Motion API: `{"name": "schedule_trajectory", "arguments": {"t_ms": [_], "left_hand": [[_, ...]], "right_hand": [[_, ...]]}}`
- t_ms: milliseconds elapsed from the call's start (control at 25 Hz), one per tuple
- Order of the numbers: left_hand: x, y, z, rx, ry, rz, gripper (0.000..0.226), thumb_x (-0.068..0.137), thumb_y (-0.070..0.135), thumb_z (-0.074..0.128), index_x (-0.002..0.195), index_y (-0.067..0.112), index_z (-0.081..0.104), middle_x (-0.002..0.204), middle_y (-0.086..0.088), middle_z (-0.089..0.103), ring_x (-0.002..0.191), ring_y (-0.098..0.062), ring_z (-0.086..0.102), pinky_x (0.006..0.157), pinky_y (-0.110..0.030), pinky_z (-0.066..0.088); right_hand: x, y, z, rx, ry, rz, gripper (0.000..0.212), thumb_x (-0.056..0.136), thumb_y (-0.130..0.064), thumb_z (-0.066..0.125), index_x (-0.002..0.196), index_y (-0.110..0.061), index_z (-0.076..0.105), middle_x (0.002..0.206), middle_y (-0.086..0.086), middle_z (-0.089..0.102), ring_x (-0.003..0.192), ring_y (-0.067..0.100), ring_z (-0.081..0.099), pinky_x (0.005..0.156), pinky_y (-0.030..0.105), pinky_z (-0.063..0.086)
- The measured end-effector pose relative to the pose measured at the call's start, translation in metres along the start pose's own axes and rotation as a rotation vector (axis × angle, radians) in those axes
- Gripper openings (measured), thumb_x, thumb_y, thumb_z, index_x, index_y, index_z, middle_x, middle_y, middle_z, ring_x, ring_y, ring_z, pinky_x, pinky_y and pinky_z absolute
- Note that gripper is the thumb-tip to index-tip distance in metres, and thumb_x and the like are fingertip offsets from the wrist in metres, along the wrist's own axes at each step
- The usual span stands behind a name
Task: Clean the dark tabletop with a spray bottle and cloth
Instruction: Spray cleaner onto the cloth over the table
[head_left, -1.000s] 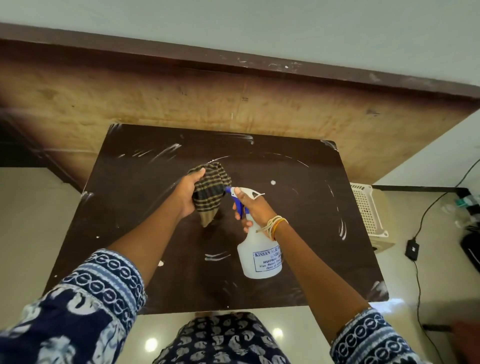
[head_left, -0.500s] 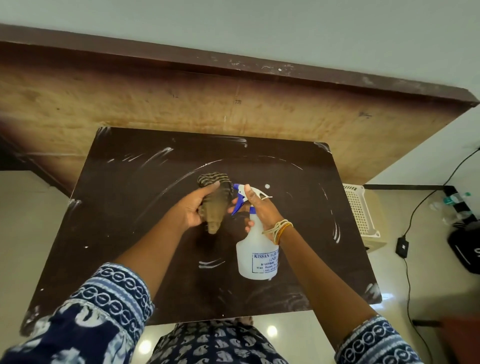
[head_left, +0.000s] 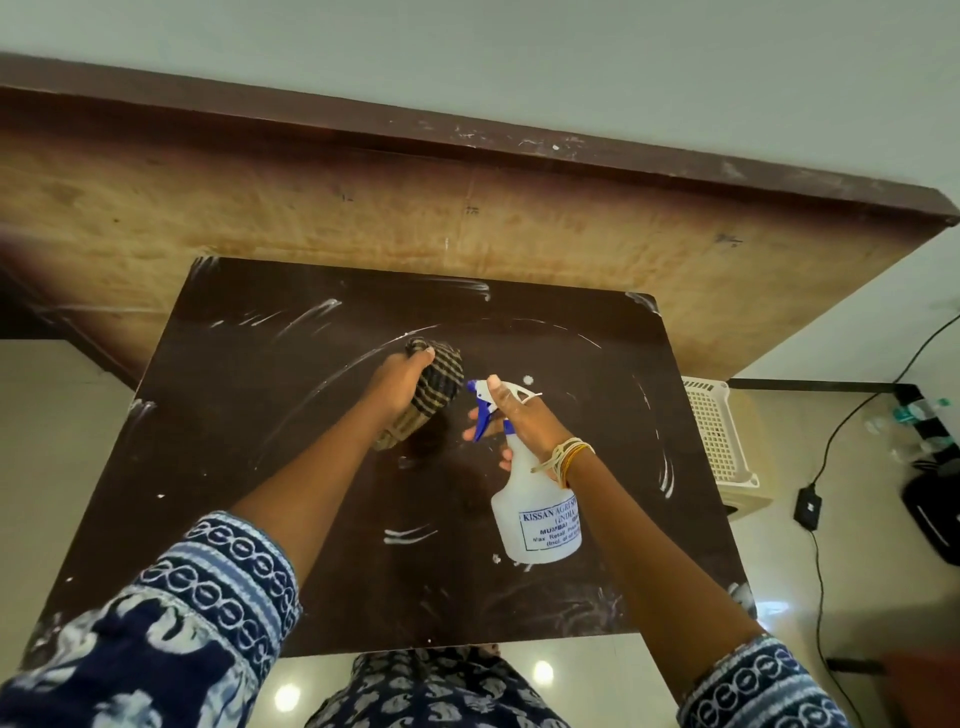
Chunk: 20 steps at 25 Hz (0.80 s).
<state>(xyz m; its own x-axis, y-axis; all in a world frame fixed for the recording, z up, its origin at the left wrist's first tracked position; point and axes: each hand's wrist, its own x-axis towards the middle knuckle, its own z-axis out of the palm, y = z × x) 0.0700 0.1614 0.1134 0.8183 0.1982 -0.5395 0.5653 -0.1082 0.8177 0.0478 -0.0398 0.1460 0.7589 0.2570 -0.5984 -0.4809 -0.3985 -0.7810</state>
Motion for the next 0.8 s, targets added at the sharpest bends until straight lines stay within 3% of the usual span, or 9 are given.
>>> {"name": "schedule_trajectory", "arguments": {"t_ms": [80, 160, 240, 320, 440, 600, 800], "left_hand": [[-0.009, 0.009, 0.001, 0.322, 0.02, 0.097, 0.064, 0.089, 0.063, 0.04, 0.128, 0.017, 0.06, 0.129, -0.009, 0.062, 0.119, -0.03, 0.056, 0.105, -0.049, 0.041], [-0.015, 0.019, 0.005, 0.503, 0.073, 0.192, 0.056, 0.097, 0.056, 0.037, 0.128, 0.014, 0.059, 0.127, -0.01, 0.062, 0.118, -0.032, 0.056, 0.101, -0.047, 0.043], [-0.012, 0.026, 0.008, 0.377, 0.134, 0.217, 0.049, 0.099, 0.048, 0.043, 0.116, 0.007, 0.063, 0.114, -0.013, 0.065, 0.107, -0.032, 0.06, 0.093, -0.043, 0.047], [-0.007, 0.027, 0.01, 0.085, 0.165, 0.162, 0.041, 0.097, 0.041, 0.05, 0.102, 0.003, 0.065, 0.103, -0.013, 0.067, 0.099, -0.031, 0.063, 0.087, -0.04, 0.048], [-0.009, 0.028, 0.013, -0.326, 0.069, 0.023, 0.029, 0.099, 0.031, 0.05, 0.088, 0.008, 0.064, 0.086, -0.006, 0.068, 0.087, -0.025, 0.064, 0.076, -0.034, 0.047], [-0.016, 0.027, 0.013, -0.526, -0.069, -0.092, 0.028, 0.1, 0.032, 0.047, 0.097, 0.011, 0.065, 0.094, -0.008, 0.07, 0.086, -0.023, 0.066, 0.073, -0.034, 0.049], [-0.012, 0.018, 0.012, -0.489, -0.075, -0.024, 0.039, 0.096, 0.034, 0.06, 0.125, 0.008, 0.061, 0.115, -0.012, 0.07, 0.1, -0.026, 0.068, 0.08, -0.037, 0.054]], "right_hand": [[0.0, 0.0, -0.001, 0.0, -0.013, -0.002, 0.063, 0.094, -0.064, 0.036, 0.105, -0.011, 0.069, 0.089, 0.006, 0.076, 0.056, 0.014, 0.058, 0.052, 0.023, 0.05], [0.002, 0.001, -0.002, 0.003, 0.0, -0.009, 0.064, 0.094, -0.064, 0.037, 0.097, -0.009, 0.07, 0.087, 0.009, 0.075, 0.05, 0.014, 0.053, 0.051, 0.023, 0.049], [0.005, 0.004, -0.003, 0.011, 0.028, -0.027, 0.066, 0.093, -0.065, 0.038, 0.089, -0.007, 0.07, 0.083, 0.012, 0.074, 0.043, 0.013, 0.049, 0.049, 0.024, 0.048], [0.008, 0.006, -0.004, 0.039, 0.051, -0.051, 0.067, 0.092, -0.067, 0.039, 0.084, -0.006, 0.067, 0.075, 0.014, 0.069, 0.041, 0.013, 0.048, 0.049, 0.025, 0.048], [0.005, 0.003, -0.01, 0.063, 0.028, -0.03, 0.066, 0.091, -0.067, 0.039, 0.09, -0.007, 0.066, 0.075, 0.01, 0.067, 0.045, 0.013, 0.052, 0.052, 0.026, 0.051], [0.001, 0.002, -0.021, 0.065, -0.072, -0.013, 0.07, 0.092, -0.068, 0.032, 0.11, -0.01, 0.067, 0.095, 0.007, 0.075, 0.052, 0.012, 0.055, 0.053, 0.024, 0.052], [0.008, 0.007, -0.024, 0.13, -0.045, -0.1, 0.067, 0.094, -0.064, 0.034, 0.087, -0.006, 0.066, 0.077, 0.013, 0.07, 0.041, 0.012, 0.044, 0.049, 0.027, 0.046]]}}
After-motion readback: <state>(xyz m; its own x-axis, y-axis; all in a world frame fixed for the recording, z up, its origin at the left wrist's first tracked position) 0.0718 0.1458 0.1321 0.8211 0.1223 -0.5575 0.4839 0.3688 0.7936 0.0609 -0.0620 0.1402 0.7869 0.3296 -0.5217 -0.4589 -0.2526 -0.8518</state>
